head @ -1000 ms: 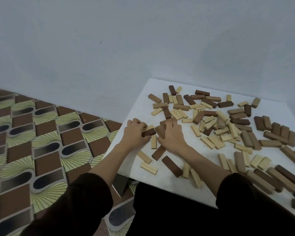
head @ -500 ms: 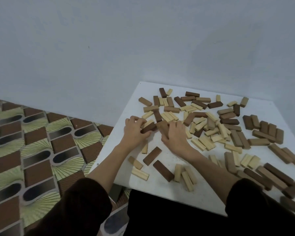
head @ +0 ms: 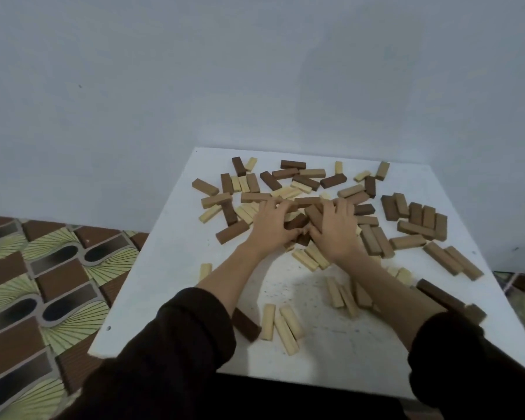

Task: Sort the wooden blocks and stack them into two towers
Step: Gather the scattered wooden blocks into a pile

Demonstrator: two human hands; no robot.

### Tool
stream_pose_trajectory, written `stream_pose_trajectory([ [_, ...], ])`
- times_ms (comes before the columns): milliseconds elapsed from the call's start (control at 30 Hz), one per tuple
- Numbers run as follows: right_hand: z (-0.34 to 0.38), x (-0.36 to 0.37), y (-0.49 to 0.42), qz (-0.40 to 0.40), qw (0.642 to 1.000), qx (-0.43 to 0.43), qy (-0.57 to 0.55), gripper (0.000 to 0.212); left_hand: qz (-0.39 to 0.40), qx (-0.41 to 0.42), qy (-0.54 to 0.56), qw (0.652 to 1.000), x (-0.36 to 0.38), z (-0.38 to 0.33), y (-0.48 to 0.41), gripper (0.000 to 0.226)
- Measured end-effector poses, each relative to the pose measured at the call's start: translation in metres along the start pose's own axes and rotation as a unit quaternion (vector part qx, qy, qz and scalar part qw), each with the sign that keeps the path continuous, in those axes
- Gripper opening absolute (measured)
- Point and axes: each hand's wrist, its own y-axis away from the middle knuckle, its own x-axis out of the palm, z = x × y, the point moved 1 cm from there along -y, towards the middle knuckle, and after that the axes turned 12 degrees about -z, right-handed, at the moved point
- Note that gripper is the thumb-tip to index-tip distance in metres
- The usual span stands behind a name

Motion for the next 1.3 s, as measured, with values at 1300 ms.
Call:
stream_pose_trajectory([
  [1300,0.064,0.016,0.133,0.015,0.98,-0.194,-0.051,0.029,-0.036,0.03,-0.026,0.999,-0.086,0.089,0.159,0.073],
])
